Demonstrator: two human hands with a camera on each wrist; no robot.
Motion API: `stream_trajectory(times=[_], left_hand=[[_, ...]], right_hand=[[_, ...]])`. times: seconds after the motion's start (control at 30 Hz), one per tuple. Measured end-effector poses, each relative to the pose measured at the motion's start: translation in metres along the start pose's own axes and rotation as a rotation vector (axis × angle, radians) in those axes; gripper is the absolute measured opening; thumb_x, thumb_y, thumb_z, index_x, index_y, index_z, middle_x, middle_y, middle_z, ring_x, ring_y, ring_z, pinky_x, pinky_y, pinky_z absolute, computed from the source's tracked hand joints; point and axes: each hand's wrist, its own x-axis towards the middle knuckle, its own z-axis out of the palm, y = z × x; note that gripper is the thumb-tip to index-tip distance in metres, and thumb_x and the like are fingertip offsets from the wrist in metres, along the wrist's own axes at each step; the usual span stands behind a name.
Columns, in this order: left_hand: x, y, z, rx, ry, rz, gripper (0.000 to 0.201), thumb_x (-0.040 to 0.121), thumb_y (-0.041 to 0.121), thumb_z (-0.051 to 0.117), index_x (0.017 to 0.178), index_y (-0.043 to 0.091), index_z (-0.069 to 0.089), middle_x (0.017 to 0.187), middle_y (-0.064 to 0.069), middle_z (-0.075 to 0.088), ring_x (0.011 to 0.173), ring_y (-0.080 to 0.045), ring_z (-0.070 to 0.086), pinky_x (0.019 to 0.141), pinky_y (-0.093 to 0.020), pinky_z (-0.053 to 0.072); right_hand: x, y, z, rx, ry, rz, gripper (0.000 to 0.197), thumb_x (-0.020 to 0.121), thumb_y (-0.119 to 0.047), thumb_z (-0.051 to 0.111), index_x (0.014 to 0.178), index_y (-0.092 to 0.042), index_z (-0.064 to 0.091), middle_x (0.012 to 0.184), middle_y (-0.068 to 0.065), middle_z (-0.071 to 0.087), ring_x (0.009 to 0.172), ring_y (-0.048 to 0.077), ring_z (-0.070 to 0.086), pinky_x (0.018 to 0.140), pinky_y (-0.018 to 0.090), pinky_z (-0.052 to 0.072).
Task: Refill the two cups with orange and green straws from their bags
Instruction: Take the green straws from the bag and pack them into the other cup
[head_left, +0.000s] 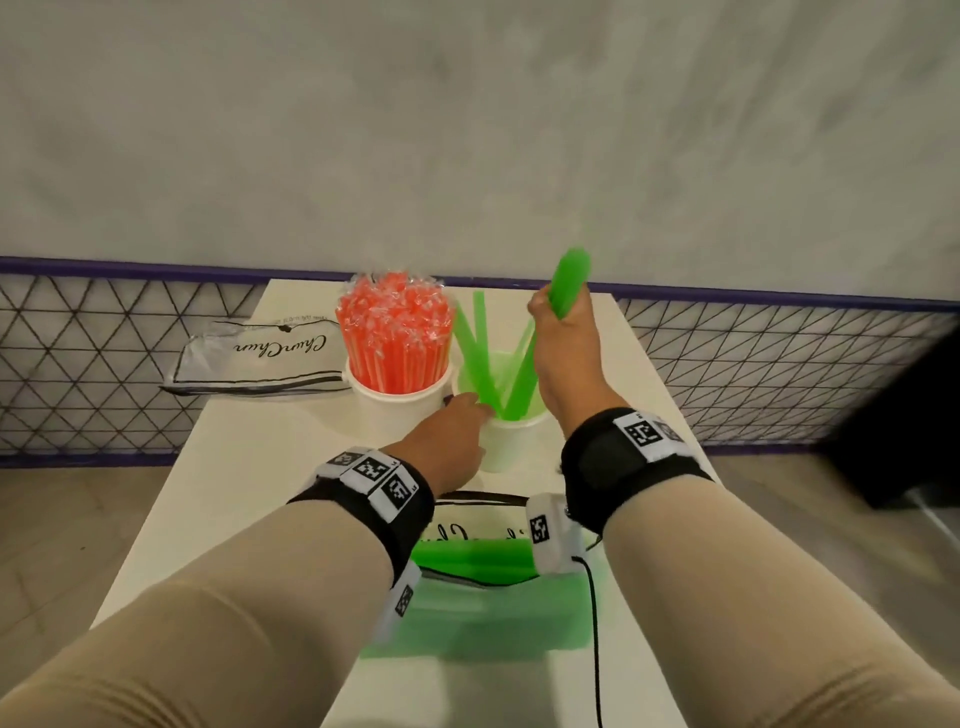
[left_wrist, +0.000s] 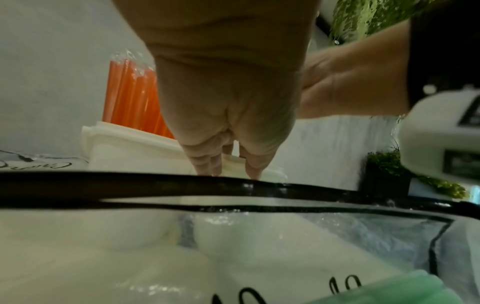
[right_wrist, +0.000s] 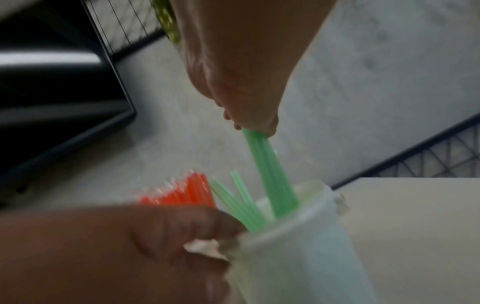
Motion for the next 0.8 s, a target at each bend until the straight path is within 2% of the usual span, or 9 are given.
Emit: stream_trajectory(times=[0.07,0.13,0.2,0.3,0.4,0.57,0.67,0.73,0.8], left_hand=[[0.001,-0.004,0.001,-0.056,0.056,-0.006,0.046,0.096,0.02,0.055,0.14,0.014,0.046,0.143,-0.008,0.04,0.133,-0.025,0.04,0.11,-0.032,0.031],[0.0,-0.005,0.001,-0.083,0.105,-0.015,0.031,0.094,0.025,0.058,0.124,0.016,0.058,0.122,-0.007,0.053,0.112,-0.026,0.055,0.094,-0.033,0.043],[-0.002,-0.005,-0.001,-0.065,0.139,-0.032,0.02,0.092,0.03,0.061,0.107,0.017,0.064,0.104,-0.005,0.059,0.095,-0.026,0.06,0.077,-0.031,0.045],[-0.008,-0.002,-0.003,-0.014,0.131,-0.043,0.019,0.09,0.036,0.063,0.096,0.018,0.066,0.091,-0.002,0.059,0.086,-0.024,0.06,0.068,-0.029,0.042],[-0.014,-0.001,-0.004,-0.003,0.111,-0.056,0.022,0.09,0.038,0.063,0.097,0.018,0.067,0.093,-0.003,0.063,0.086,-0.024,0.06,0.07,-0.029,0.044],[-0.018,-0.001,0.0,-0.003,0.147,-0.053,0.023,0.091,0.039,0.062,0.099,0.018,0.066,0.097,-0.003,0.062,0.088,-0.024,0.06,0.07,-0.029,0.043],[-0.017,0.001,0.0,0.004,0.14,-0.056,0.023,0.092,0.039,0.06,0.099,0.017,0.066,0.099,-0.004,0.062,0.089,-0.026,0.06,0.07,-0.029,0.043],[-0.018,0.002,0.0,0.005,0.135,-0.061,0.023,0.092,0.038,0.06,0.102,0.018,0.066,0.101,-0.005,0.061,0.091,-0.026,0.06,0.072,-0.029,0.043],[-0.02,0.001,0.0,-0.02,0.147,-0.06,0.026,0.092,0.038,0.06,0.11,0.02,0.065,0.11,-0.004,0.058,0.1,-0.026,0.059,0.08,-0.031,0.046]], right_hand=[[0.003,0.019,0.0,-0.058,-0.035,0.044,0.003,0.097,-0.02,0.053,0.099,-0.02,0.052,0.08,-0.004,0.054,0.069,0.012,0.049,0.066,0.028,0.041],[0.005,0.034,0.0,-0.099,-0.072,0.093,0.004,0.097,-0.021,0.053,0.1,-0.02,0.053,0.085,-0.002,0.057,0.073,0.013,0.051,0.064,0.028,0.04],[0.006,0.045,0.001,-0.114,-0.103,0.14,0.005,0.096,-0.023,0.055,0.1,-0.021,0.055,0.092,0.001,0.06,0.079,0.015,0.054,0.066,0.029,0.042],[0.004,0.059,0.002,-0.138,-0.171,0.22,0.01,0.094,-0.026,0.058,0.104,-0.022,0.058,0.098,0.002,0.064,0.088,0.02,0.059,0.078,0.035,0.049],[0.004,0.07,0.001,-0.329,-0.221,0.231,0.02,0.092,-0.026,0.063,0.108,-0.016,0.059,0.105,0.007,0.067,0.096,0.025,0.063,0.087,0.04,0.052],[0.005,0.067,-0.001,-0.788,-0.265,0.029,0.049,0.081,-0.035,0.075,0.115,-0.006,0.055,0.106,0.009,0.06,0.095,0.027,0.059,0.075,0.03,0.043],[0.004,0.062,-0.004,-0.825,-0.174,-0.037,0.062,0.076,-0.029,0.081,0.125,-0.007,0.05,0.122,0.014,0.052,0.106,0.031,0.057,0.087,0.034,0.044],[0.003,0.061,-0.007,-0.78,-0.142,-0.024,0.063,0.075,-0.023,0.082,0.125,-0.006,0.047,0.125,0.015,0.048,0.107,0.032,0.057,0.086,0.033,0.044],[0.001,0.061,-0.01,-0.725,-0.141,-0.019,0.064,0.075,-0.02,0.082,0.124,-0.007,0.044,0.125,0.015,0.049,0.106,0.031,0.057,0.082,0.031,0.043]])
